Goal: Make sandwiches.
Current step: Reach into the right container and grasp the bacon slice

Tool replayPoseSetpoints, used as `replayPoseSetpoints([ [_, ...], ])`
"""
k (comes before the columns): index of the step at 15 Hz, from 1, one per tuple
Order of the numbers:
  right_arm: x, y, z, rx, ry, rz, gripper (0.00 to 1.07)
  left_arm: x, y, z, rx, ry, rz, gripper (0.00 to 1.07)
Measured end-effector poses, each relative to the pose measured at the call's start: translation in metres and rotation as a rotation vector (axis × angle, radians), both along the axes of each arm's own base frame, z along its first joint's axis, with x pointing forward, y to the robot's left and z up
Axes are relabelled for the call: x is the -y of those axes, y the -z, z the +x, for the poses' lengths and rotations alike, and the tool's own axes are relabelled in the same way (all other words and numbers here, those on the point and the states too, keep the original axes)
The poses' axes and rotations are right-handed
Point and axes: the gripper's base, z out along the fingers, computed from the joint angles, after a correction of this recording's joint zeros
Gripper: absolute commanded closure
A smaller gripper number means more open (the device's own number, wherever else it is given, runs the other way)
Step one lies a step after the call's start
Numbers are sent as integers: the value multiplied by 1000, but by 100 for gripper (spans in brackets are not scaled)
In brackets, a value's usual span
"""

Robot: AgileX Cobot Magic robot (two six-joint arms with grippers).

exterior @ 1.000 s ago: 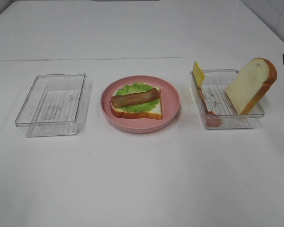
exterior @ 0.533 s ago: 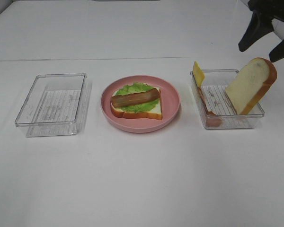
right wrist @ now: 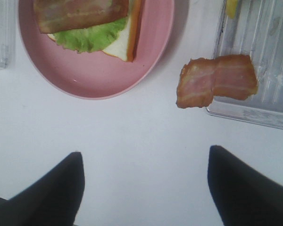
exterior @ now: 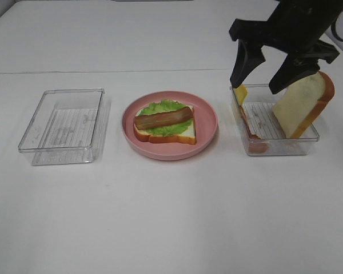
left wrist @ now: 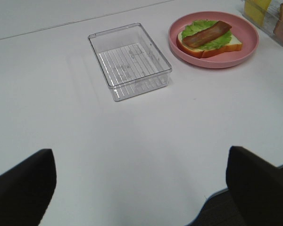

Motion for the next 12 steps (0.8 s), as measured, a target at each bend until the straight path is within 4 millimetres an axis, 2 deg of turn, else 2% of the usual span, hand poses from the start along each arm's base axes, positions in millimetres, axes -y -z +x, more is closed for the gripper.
replayPoseSetpoints([
  [2, -10, 17, 7, -36, -7, -29, 42, 0, 0, 0, 0, 0, 0, 14],
  [4, -11, 49, 27, -82, -4, -106, 46, 0, 0, 0, 0, 0, 0, 14],
  [6, -11, 66, 36, -110, -2, -143, 46, 0, 0, 0, 0, 0, 0, 14],
  [8, -13, 76, 44, -98, 2, -145, 47, 0, 0, 0, 0, 0, 0, 14],
  [12, -13, 85, 48, -93, 3, -173, 53, 0, 0, 0, 0, 0, 0, 14],
])
